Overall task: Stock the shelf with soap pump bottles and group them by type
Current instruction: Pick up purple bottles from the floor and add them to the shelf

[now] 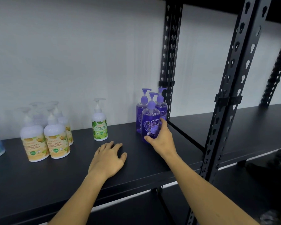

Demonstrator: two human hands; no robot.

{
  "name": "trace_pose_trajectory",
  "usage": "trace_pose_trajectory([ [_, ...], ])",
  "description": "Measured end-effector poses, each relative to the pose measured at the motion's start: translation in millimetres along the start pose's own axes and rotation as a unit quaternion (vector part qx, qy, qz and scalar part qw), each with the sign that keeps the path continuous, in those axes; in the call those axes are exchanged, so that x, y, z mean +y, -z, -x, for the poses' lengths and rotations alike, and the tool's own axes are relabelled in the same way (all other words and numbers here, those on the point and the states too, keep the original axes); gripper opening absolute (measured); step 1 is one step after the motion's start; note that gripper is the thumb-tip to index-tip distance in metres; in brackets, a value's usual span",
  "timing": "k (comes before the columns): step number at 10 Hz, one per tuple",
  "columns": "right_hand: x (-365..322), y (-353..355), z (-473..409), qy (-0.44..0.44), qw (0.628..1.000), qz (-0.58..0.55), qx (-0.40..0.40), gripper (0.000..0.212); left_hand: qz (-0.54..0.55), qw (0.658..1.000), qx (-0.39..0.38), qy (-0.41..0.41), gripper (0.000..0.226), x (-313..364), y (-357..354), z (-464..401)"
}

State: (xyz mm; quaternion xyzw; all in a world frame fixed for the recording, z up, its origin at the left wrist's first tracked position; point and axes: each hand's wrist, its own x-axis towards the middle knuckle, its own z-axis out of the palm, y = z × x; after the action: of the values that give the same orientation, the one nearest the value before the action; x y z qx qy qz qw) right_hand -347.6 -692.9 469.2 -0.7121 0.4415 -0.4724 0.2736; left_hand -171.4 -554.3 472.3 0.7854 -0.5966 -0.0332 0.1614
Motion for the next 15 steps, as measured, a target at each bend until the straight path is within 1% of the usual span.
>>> trace_pose_trajectory([
  [10,0,-2,-4,0.012,0.999,0.031,-0.003,0.103,-0.001,1.000,0.005,-0.001,0.056,1,0,0],
  [15,-11,3,7,-0.021,0.999,0.031,-0.022,0.102,0.016,1.000,0.006,0.004,0.053,1,6,6],
])
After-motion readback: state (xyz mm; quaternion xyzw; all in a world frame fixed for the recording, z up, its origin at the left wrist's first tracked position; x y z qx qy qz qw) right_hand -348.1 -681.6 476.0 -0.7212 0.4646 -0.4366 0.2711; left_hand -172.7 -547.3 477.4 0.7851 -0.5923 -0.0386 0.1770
